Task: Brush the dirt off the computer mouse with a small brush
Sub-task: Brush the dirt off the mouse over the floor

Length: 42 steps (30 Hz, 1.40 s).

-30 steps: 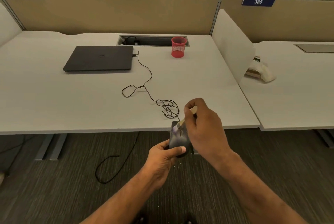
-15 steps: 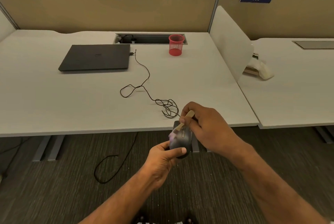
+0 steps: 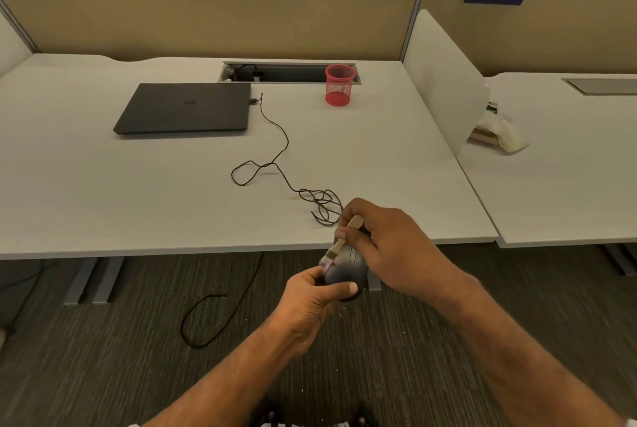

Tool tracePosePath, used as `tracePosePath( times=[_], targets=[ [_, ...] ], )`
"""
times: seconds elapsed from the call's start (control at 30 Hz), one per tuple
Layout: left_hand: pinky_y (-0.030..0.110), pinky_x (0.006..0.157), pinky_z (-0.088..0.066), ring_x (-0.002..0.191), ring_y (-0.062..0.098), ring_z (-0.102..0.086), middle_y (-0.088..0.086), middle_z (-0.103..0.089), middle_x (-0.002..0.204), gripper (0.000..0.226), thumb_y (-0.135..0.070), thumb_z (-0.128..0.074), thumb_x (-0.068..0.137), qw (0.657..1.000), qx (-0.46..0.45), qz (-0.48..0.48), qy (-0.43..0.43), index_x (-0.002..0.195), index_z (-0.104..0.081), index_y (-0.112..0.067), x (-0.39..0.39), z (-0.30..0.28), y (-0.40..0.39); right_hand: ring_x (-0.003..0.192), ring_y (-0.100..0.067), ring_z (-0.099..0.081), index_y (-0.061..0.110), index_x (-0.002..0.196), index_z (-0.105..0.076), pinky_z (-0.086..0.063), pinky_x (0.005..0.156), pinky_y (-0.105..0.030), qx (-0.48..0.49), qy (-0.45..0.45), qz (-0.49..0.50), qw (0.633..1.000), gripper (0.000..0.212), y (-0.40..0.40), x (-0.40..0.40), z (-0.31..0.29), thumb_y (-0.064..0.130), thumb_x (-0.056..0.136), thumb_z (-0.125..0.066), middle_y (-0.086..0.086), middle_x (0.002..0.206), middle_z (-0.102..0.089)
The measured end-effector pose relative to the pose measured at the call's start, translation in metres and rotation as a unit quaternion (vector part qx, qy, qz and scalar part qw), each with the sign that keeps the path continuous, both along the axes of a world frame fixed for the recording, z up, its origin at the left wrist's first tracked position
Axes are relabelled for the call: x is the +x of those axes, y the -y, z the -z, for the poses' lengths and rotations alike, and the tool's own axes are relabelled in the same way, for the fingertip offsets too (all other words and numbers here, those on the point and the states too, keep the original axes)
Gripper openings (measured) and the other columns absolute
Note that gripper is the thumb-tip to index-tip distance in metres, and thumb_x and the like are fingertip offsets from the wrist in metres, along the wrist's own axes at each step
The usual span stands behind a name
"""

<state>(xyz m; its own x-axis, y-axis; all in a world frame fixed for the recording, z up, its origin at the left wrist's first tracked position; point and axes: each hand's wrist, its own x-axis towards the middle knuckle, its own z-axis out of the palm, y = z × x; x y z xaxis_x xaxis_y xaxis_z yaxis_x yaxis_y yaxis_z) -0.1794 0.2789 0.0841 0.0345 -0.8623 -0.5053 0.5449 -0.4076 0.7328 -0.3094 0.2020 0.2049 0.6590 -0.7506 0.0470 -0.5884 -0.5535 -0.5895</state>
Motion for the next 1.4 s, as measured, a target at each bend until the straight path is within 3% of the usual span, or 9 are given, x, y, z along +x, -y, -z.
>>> tracePosePath(
  times=[0.17,0.4,0.5,0.63,0.73,0.83,1.03,1.23,1.4],
  targets=[
    [0.039,0.091,-0.059,0.108,0.029,-0.075,0.012,-0.081,0.110,0.035,0.002,-0.084,0.069,1.000,-0.009,0.003,0.010,0.103,-0.080,-0.008,0.000,0.001,-0.001,0.065,-0.001,-0.052,0.032,0.098,-0.052,-0.034,0.059,-0.016,-0.013,0.010,-0.023,1.000,0.005,-0.002,0.005,-0.007,0.036,0.097,-0.055,0.017,0.074,-0.057],
    [0.033,0.082,-0.062,0.098,0.027,-0.077,0.013,-0.080,0.099,0.031,-0.002,-0.087,0.064,1.000,-0.028,0.013,0.007,0.094,-0.079,-0.004,0.000,0.002,0.001,0.074,-0.015,-0.059,0.027,0.107,-0.050,-0.048,0.067,-0.032,-0.075,-0.118,-0.072,0.988,0.012,-0.014,0.021,-0.008,0.034,0.098,-0.053,0.007,0.079,-0.063],
    [0.039,0.095,-0.059,0.112,0.030,-0.074,0.015,-0.079,0.116,0.044,0.001,-0.087,0.069,1.000,-0.012,0.014,0.005,0.112,-0.076,-0.002,0.001,0.002,0.002,0.064,-0.006,-0.054,0.026,0.104,-0.052,-0.044,0.060,-0.021,-0.093,-0.059,-0.026,0.994,0.014,-0.005,0.015,-0.011,0.029,0.093,-0.062,0.016,0.069,-0.052],
    [0.029,0.084,-0.062,0.112,0.030,-0.075,0.016,-0.078,0.120,0.047,0.007,-0.083,0.072,0.999,-0.001,0.002,-0.039,0.117,-0.075,-0.001,0.005,0.001,0.002,0.061,0.002,-0.055,0.030,0.092,-0.055,-0.039,0.053,-0.012,-0.041,0.057,0.019,0.997,0.005,0.011,-0.005,-0.016,0.031,0.096,-0.058,0.016,0.069,-0.060],
    [0.029,0.080,-0.063,0.109,0.031,-0.076,0.016,-0.078,0.117,0.042,0.008,-0.080,0.069,0.997,-0.002,0.013,-0.076,0.110,-0.079,-0.001,0.007,-0.002,0.000,0.067,0.007,-0.058,0.036,0.086,-0.055,-0.042,0.059,-0.008,0.031,0.049,0.000,0.998,0.011,0.017,-0.018,-0.017,0.032,0.095,-0.060,0.023,0.068,-0.063],
    [0.029,0.076,-0.064,0.104,0.030,-0.077,0.014,-0.080,0.110,0.036,0.008,-0.079,0.066,0.997,0.001,0.027,-0.075,0.099,-0.083,-0.005,0.009,-0.005,-0.001,0.066,0.007,-0.058,0.037,0.086,-0.055,-0.041,0.056,-0.011,0.056,0.004,-0.006,0.998,0.010,0.019,-0.021,-0.007,0.034,0.095,-0.059,0.023,0.067,-0.063],
    [0.028,0.080,-0.063,0.116,0.032,-0.071,0.019,-0.067,0.133,0.058,0.008,-0.078,0.066,0.997,0.010,0.037,-0.061,0.123,-0.068,0.000,0.006,-0.010,-0.003,0.067,-0.004,-0.059,0.030,0.090,-0.059,-0.050,0.061,-0.026,0.020,0.091,0.024,0.995,0.005,0.022,-0.017,0.001,0.029,0.095,-0.061,0.013,0.068,-0.062],
    [0.030,0.081,-0.063,0.110,0.029,-0.075,0.019,-0.071,0.129,0.056,0.006,-0.079,0.066,0.998,0.009,0.038,-0.057,0.121,-0.072,-0.001,0.006,-0.007,-0.007,0.072,0.004,-0.061,0.039,0.086,-0.057,-0.045,0.057,-0.015,0.055,-0.019,-0.046,0.997,0.009,0.033,-0.016,-0.007,0.036,0.093,-0.061,0.020,0.075,-0.066],
    [0.027,0.078,-0.062,0.107,0.028,-0.076,0.019,-0.068,0.131,0.053,0.009,-0.079,0.071,0.998,0.018,0.038,-0.044,0.122,-0.070,-0.001,0.003,-0.008,-0.010,0.069,-0.003,-0.063,0.029,0.092,-0.060,-0.051,0.066,-0.026,0.019,0.035,-0.017,0.999,0.004,0.033,-0.006,0.001,0.033,0.094,-0.061,0.012,0.078,-0.069]
  ],
)
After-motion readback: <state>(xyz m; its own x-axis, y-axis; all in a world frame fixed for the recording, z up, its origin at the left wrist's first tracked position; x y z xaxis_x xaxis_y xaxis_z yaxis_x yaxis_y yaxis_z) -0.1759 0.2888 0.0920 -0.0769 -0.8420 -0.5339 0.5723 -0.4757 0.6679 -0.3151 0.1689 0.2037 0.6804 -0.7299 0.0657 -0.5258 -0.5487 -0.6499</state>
